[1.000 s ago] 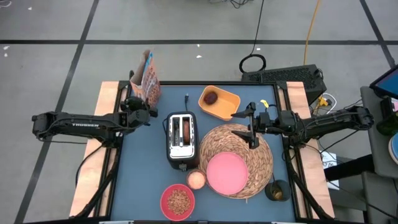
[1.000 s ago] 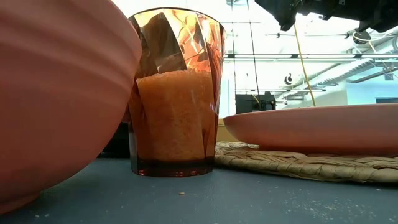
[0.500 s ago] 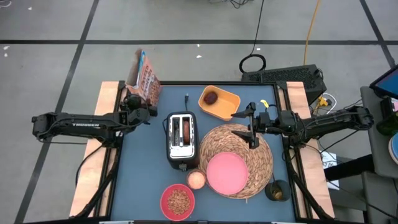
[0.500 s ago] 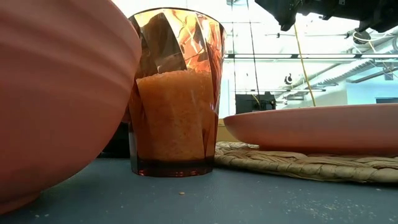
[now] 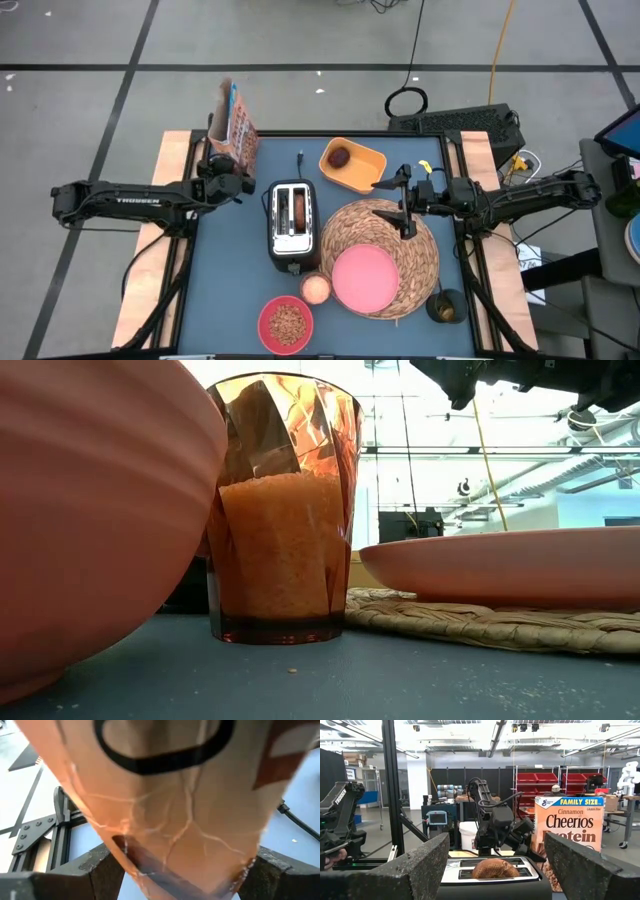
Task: Arrange a breakfast setting
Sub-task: Pour the cereal into the orange bowl
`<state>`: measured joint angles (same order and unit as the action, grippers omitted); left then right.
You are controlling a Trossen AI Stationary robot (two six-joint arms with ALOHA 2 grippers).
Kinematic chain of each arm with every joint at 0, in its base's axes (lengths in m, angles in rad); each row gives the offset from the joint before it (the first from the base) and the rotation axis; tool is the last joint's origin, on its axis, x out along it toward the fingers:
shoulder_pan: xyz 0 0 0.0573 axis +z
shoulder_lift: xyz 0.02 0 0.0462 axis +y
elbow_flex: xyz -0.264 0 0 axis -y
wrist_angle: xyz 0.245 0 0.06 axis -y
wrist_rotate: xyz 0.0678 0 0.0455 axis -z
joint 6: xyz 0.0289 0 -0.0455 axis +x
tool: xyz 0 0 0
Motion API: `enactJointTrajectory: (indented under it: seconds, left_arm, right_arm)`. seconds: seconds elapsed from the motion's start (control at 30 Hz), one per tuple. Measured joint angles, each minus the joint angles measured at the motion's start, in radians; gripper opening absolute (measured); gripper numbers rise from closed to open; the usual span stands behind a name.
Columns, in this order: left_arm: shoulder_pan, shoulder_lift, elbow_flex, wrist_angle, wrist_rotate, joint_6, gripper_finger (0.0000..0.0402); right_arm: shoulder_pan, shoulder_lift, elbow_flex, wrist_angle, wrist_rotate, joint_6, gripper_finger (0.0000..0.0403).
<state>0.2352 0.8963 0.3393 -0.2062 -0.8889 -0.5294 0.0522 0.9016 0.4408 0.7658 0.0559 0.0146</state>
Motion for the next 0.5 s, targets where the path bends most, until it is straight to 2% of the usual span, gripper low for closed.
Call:
enactJointTrajectory:
  seconds: [0.37,0.5]
  left_arm:
    - [0.000,0.000,0.000,0.001,0.001,-0.007,0.0308]
    - [0.000,0.000,0.000,0.001,0.001,-0.022,0.0326]
  right_arm:
    - [0.000,0.000,0.000,0.000,0.000,0.000,0.0320]
    - [0.000,0.000,0.000,0.000,0.000,0.000,0.0320]
